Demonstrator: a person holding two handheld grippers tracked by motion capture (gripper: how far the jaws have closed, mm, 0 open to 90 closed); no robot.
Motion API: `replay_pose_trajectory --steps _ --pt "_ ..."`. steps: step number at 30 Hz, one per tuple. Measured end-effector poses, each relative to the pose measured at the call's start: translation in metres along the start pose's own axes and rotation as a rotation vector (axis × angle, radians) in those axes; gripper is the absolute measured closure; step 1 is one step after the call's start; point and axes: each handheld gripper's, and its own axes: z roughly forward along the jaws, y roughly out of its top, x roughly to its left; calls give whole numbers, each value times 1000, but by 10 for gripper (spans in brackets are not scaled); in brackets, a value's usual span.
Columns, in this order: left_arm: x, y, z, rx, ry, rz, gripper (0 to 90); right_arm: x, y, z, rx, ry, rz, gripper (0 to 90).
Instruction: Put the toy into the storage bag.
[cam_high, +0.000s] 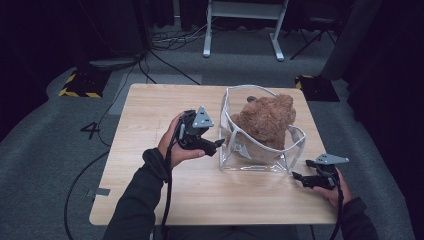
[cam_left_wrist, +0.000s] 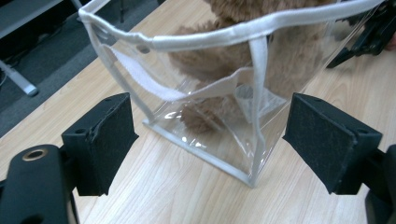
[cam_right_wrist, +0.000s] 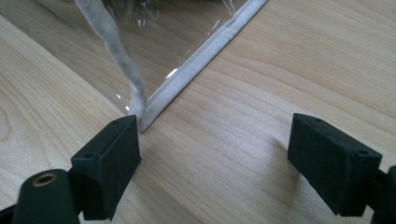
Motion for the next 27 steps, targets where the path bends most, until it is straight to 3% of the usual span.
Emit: replay_pose_trajectory --steps 14,16,27 --pt "1 -25 1 72 35 10 160 0 0 0 0 0 0 168" --pt "1 -29 2 88 63 19 160 0 0 0 0 0 2 168" --pt "3 -54 2 122 79 11 160 0 0 0 0 -1 1 168"
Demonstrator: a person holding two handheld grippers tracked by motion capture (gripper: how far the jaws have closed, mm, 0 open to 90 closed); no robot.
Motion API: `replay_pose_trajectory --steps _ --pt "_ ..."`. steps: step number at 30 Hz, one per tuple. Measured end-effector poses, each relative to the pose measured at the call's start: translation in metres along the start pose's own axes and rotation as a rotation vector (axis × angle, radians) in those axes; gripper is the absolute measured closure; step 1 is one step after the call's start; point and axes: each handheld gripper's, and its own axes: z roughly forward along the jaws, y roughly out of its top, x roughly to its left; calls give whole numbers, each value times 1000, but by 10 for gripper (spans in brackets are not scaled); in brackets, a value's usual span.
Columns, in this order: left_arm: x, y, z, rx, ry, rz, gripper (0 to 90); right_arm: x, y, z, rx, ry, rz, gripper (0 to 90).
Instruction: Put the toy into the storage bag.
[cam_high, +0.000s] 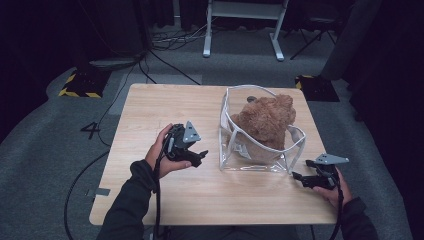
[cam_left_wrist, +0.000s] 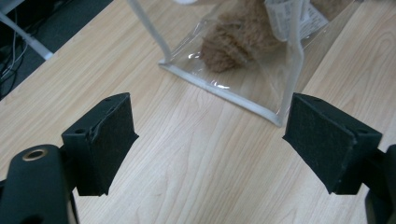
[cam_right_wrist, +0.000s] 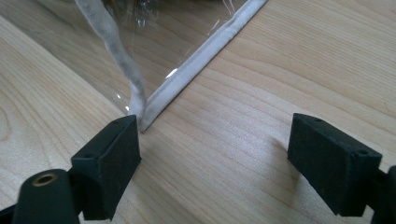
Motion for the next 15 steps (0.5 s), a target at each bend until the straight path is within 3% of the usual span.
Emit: replay_pose_trajectory --steps 15 --pt "1 -27 4 79 49 4 160 0 0 0 0 -1 0 168"
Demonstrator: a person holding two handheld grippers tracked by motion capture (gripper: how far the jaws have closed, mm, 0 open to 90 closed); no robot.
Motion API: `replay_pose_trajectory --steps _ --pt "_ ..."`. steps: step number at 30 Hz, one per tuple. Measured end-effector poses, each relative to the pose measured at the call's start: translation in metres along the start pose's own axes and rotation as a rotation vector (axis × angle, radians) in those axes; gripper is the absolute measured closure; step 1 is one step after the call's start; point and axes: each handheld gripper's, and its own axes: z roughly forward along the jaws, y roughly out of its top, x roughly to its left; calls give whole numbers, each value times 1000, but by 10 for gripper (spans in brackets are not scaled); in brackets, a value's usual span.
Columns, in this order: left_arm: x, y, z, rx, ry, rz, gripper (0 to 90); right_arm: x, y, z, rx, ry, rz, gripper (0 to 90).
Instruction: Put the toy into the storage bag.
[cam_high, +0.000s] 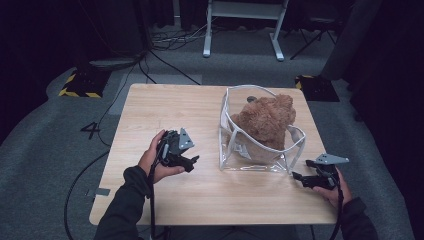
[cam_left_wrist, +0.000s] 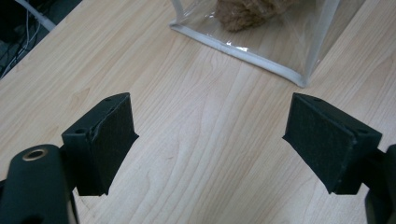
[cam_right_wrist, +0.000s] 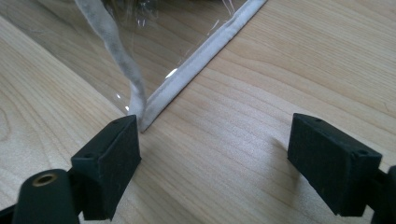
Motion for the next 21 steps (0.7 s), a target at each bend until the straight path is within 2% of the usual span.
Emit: replay_pose_trajectory --steps 3,12,21 --pt "1 -5 1 10 10 1 160 0 0 0 0 0 0 168" --pt "3 -27 8 42 13 -35 161 0 0 0 0 -1 0 168" --pt "4 -43 13 77 20 -44 161 0 0 0 -1 -2 4 169"
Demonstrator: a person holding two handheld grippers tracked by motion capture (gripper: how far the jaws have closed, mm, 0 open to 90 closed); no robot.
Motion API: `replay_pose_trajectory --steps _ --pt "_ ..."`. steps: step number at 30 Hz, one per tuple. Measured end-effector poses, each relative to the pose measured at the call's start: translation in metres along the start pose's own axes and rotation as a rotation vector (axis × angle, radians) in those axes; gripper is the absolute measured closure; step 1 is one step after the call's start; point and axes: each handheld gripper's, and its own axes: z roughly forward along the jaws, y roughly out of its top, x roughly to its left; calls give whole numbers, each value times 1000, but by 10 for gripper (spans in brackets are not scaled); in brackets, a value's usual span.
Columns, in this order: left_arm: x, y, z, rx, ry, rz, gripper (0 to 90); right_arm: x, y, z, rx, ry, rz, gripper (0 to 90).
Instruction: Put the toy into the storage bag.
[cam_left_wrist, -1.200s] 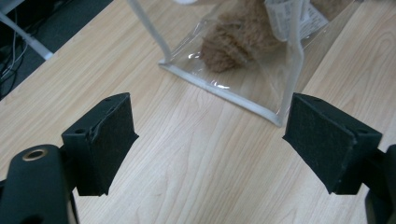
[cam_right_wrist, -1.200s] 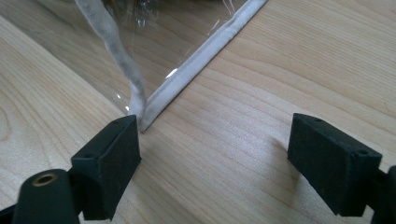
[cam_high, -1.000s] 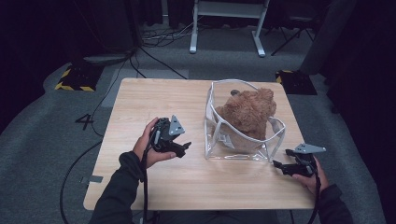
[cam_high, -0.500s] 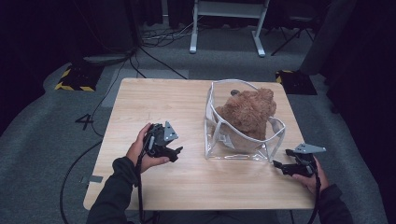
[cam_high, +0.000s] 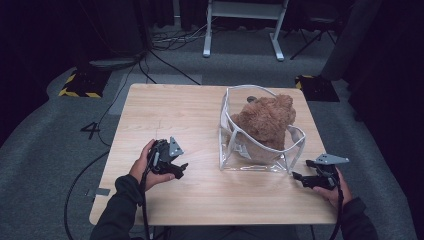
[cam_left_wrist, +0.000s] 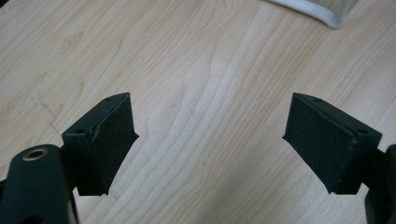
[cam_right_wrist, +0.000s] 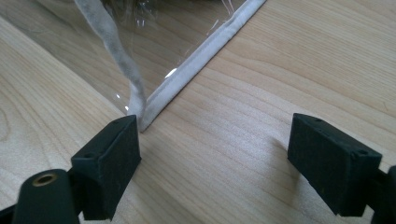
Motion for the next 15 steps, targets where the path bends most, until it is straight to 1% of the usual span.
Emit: replay_pose_trajectory --steps 7,12,14,15 --pt "2 -14 4 22 6 -18 161 0 0 0 0 0 0 169" --pt "5 -24 6 24 9 -39 161 0 0 0 0 -1 0 169" --pt "7 -29 7 32 -8 -57 162 0 0 0 0 -1 1 169" --pt "7 -30 7 26 6 -57 164 0 0 0 0 -1 1 169"
